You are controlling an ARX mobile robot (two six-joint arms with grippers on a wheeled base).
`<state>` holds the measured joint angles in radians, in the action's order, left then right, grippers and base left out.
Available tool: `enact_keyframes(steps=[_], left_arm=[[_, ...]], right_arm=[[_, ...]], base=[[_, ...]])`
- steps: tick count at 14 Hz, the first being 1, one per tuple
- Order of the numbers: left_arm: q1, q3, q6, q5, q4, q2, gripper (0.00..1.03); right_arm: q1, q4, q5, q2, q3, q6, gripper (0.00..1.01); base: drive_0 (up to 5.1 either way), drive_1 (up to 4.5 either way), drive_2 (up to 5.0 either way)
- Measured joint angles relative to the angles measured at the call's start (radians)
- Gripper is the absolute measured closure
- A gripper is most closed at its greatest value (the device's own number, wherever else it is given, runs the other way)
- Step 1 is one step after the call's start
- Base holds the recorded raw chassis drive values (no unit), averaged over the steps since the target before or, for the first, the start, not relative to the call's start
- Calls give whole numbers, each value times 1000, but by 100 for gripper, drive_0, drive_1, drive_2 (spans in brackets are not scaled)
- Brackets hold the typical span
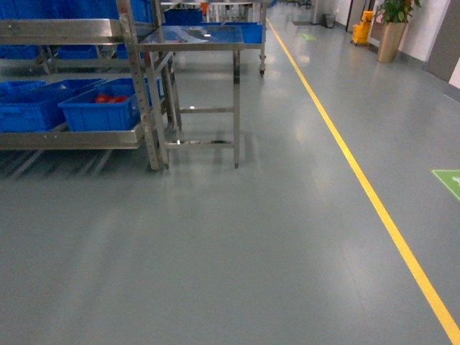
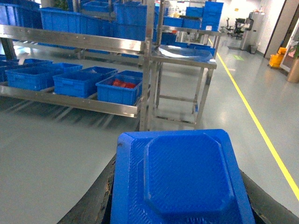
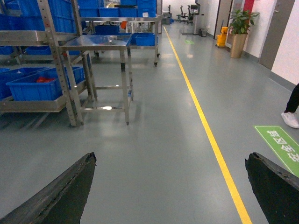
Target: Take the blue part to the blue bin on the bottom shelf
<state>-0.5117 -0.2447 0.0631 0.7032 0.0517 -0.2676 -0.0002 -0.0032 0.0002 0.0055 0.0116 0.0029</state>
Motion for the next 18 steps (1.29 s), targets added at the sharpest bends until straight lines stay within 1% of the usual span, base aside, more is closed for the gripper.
enact_keyframes(steps=[18], left_arm=[[-1, 0, 0, -1, 2, 0, 60]], right_arm=[[0, -2, 0, 0, 0, 0, 3]], base=[[1, 404, -402]])
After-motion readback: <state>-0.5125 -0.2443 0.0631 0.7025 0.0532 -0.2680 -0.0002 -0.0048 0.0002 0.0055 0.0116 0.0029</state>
